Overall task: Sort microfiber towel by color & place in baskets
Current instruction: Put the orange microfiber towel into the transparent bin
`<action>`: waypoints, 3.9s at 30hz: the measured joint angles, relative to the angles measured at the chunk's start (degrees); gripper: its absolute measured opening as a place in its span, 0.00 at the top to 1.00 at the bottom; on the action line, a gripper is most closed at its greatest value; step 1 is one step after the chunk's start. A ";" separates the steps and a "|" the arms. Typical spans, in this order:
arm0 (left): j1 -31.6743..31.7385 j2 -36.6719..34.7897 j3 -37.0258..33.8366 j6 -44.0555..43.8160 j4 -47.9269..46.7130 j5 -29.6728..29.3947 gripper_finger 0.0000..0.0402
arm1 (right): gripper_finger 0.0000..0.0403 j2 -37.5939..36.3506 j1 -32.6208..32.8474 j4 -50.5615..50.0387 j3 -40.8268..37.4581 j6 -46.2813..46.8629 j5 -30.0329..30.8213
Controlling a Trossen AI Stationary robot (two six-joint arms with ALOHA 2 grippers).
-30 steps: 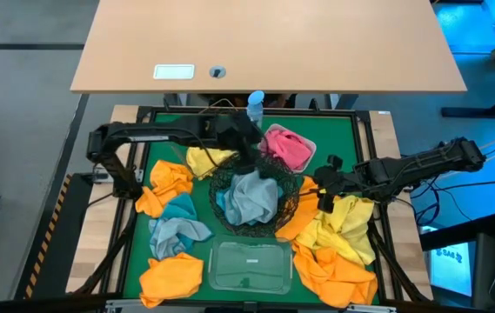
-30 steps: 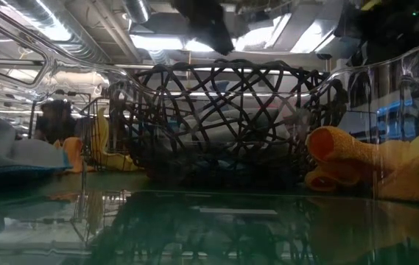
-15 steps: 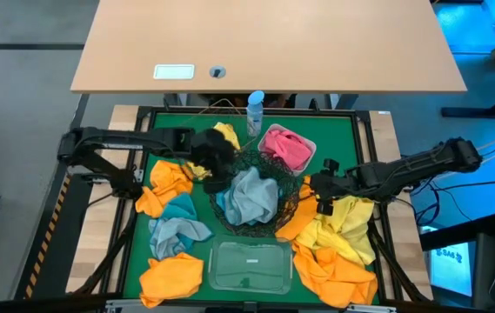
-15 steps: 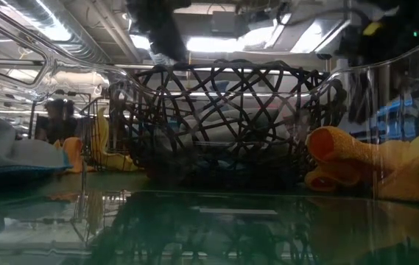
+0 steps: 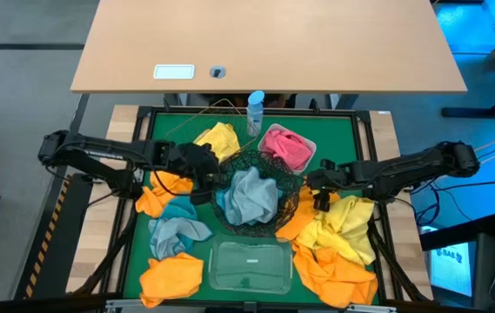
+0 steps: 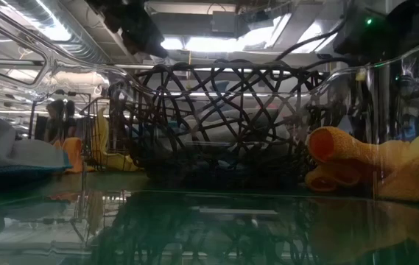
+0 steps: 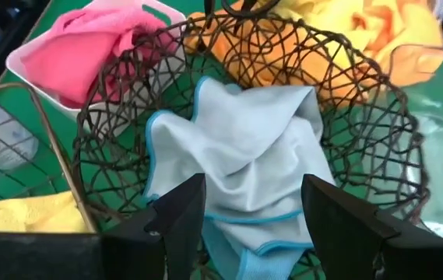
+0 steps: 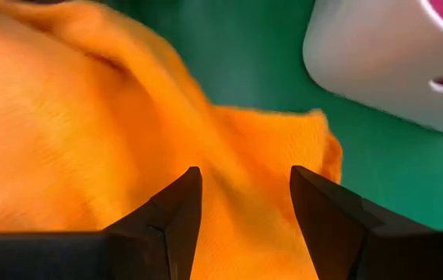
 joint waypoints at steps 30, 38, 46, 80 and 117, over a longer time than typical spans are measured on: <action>-2.92 0.55 -0.12 0.04 1.64 -2.95 0.49 | 0.99 -0.32 -1.23 -5.23 8.97 -4.41 -4.86; -2.92 0.55 -0.12 0.07 1.62 -2.95 0.49 | 0.99 -0.32 -1.21 -21.05 25.24 -5.24 0.40; -2.91 0.55 -0.12 0.07 1.62 -2.95 0.49 | 0.99 -0.34 -1.21 -23.70 39.97 -7.79 1.08; -2.90 0.56 -0.08 0.10 1.53 -6.97 0.49 | 1.00 12.45 18.56 25.39 48.04 0.47 -20.09; -2.90 0.57 -0.08 0.09 1.55 -7.04 0.49 | 1.00 15.09 21.86 30.48 48.02 -0.16 -14.77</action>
